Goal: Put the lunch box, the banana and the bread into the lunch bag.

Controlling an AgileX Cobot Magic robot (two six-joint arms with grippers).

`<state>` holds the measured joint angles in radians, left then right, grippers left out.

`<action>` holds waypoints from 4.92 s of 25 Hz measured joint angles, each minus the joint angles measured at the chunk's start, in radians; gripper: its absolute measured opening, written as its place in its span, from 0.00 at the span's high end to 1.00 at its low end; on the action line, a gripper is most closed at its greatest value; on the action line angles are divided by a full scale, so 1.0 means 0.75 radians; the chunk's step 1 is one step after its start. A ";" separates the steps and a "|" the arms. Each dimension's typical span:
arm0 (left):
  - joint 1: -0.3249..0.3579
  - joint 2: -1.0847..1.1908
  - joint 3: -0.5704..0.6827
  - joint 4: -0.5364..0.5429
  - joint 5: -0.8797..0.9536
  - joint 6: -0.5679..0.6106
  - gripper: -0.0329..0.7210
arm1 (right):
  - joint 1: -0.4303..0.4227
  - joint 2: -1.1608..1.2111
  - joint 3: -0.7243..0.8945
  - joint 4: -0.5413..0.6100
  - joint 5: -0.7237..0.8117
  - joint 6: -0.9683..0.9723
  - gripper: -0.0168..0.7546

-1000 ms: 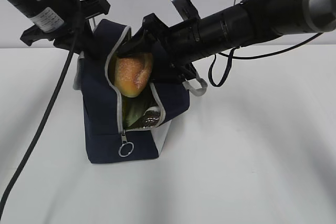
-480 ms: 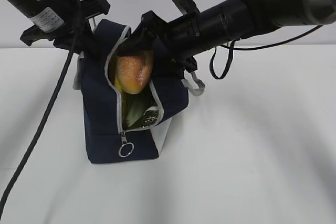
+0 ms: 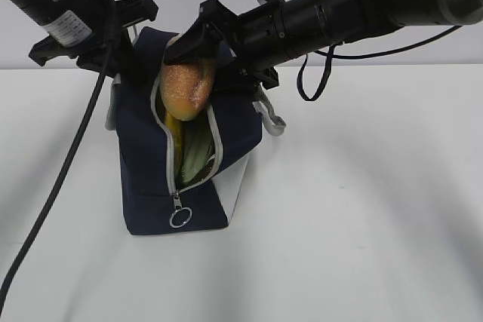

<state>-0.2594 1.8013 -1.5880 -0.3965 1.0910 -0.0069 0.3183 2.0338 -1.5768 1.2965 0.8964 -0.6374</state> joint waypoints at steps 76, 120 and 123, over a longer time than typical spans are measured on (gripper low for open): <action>-0.137 0.021 -0.116 -0.076 -0.034 0.055 0.96 | -0.095 -0.087 -0.295 -0.983 0.356 0.518 0.98; -0.217 0.161 -0.292 -0.085 0.022 0.055 0.25 | -0.105 -0.157 -0.334 -1.164 0.432 0.740 0.32; -0.217 0.102 -0.293 -0.021 0.026 0.055 0.25 | -0.105 -0.218 -0.334 -1.239 0.432 0.796 0.32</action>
<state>-0.4222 1.8775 -1.8077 -0.4124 1.1106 0.0346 0.2397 1.8701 -1.8273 0.3670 1.2204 -0.0402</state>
